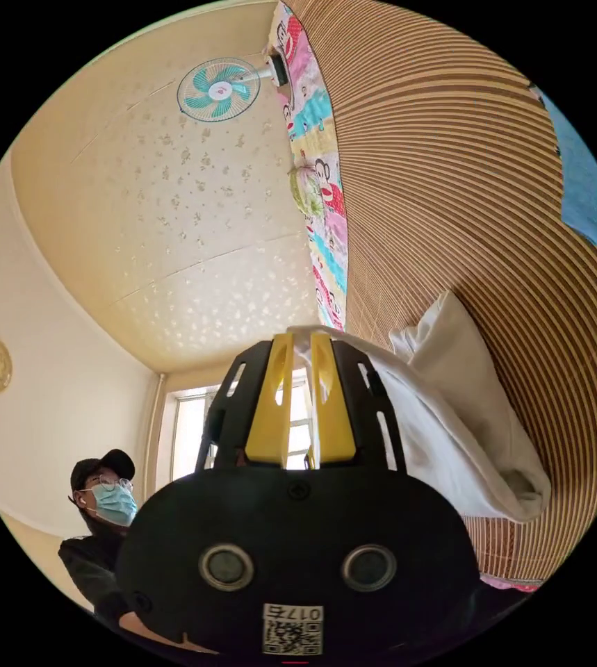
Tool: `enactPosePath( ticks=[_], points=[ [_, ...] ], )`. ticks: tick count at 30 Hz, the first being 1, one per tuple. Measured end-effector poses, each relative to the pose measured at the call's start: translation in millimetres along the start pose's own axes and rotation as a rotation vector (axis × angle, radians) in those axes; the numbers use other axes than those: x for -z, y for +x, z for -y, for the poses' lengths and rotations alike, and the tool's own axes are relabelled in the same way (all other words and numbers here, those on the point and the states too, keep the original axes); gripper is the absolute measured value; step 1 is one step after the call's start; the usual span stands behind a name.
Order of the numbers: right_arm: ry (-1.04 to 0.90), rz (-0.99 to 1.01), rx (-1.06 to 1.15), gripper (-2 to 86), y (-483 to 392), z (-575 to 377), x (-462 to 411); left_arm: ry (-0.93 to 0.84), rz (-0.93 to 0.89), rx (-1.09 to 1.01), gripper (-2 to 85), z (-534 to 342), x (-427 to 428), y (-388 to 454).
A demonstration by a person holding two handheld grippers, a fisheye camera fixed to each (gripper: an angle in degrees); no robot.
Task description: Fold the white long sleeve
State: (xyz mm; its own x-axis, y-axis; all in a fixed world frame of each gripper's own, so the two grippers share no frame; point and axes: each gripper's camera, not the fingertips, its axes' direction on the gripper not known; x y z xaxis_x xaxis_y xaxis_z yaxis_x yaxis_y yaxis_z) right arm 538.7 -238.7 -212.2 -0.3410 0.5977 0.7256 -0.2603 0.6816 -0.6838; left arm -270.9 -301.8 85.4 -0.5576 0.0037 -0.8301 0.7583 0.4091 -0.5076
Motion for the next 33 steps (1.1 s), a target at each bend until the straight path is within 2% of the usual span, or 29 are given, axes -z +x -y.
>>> enactPosePath(
  ticks=[1,3,5,6,8,9,11,13,14,15,16,17,19,20,22,23,27,30,33],
  points=[
    [-0.008,-0.048,0.021,1.5,-6.9,9.6,-15.1,-0.002,0.039,0.000,7.3,5.3,-2.2,0.0],
    [-0.065,-0.207,0.080,1.3,-21.7,12.6,-38.8,-0.018,0.260,-0.004,8.5,5.4,-7.4,1.5],
    [-0.207,-0.475,0.248,1.2,-40.5,-5.0,-77.2,-0.080,0.439,-0.018,9.6,-10.0,-15.0,-1.5],
    [-0.239,-0.545,0.296,1.1,-42.9,-13.6,-87.5,-0.121,0.558,-0.009,11.3,-26.2,-20.4,-8.2],
    [-0.331,-0.759,0.466,0.9,-41.7,-53.6,-125.3,-0.138,0.700,0.037,14.6,-56.1,-24.0,-24.2],
    [-0.351,-0.806,0.506,0.9,-39.1,-64.4,-134.8,-0.132,0.750,0.071,16.1,-75.7,-24.3,-36.8],
    [-0.421,-0.949,0.680,0.9,-23.0,-110.2,-173.2,-0.128,0.762,0.133,17.0,-100.8,-24.9,-59.0],
    [-0.513,-0.955,0.823,0.9,-5.0,-142.7,-200.3,-0.131,0.707,0.213,16.6,-118.3,-26.9,-83.2],
    [-0.629,-0.934,0.905,0.9,13.4,-160.6,-217.1,-0.111,0.646,0.255,15.8,-126.7,-27.0,-96.4],
    [-0.696,-0.944,0.925,0.8,25.8,-167.3,-225.2,-0.070,0.579,0.288,14.1,-132.4,-25.5,-106.8],
    [-0.839,-1.057,0.906,0.7,60.4,-175.8,-241.0,-0.051,0.552,0.312,13.2,-134.3,-24.6,-112.0],
    [-0.896,-1.144,0.893,0.6,87.2,-179.3,-247.2,-0.021,0.492,0.365,10.8,-136.1,-23.3,-121.5],
    [-0.853,-1.090,0.890,0.6,78.1,-172.9,-240.4,0.005,0.357,0.396,7.5,-134.7,-25.2,-126.5],
    [-0.864,-1.078,0.769,0.6,72.4,-159.2,-237.9,0.004,0.290,0.346,6.0,-130.7,-30.9,-116.6],
    [-0.792,-0.952,0.718,0.8,50.7,-148.1,-213.8,-0.081,0.257,0.154,5.4,-121.0,-51.5,-80.6],
    [-0.710,-0.900,0.705,0.8,35.2,-143.6,-188.8,-0.169,0.264,0.025,5.3,-117.2,-72.8,-49.3],
    [-0.519,-0.917,0.545,1.1,13.7,-130.6,-99.1,-0.512,0.310,-0.392,5.2,-140.5,-179.1,50.0],
    [-0.457,-0.775,0.444,1.7,15.0,-128.7,-21.0,-0.741,0.255,-0.551,5.2,-183.7,-263.1,78.8],
    [-0.488,-0.735,0.289,3.5,36.5,-128.1,35.7,-0.940,0.277,-0.576,7.0,-234.0,-339.0,68.6]
  ],
)
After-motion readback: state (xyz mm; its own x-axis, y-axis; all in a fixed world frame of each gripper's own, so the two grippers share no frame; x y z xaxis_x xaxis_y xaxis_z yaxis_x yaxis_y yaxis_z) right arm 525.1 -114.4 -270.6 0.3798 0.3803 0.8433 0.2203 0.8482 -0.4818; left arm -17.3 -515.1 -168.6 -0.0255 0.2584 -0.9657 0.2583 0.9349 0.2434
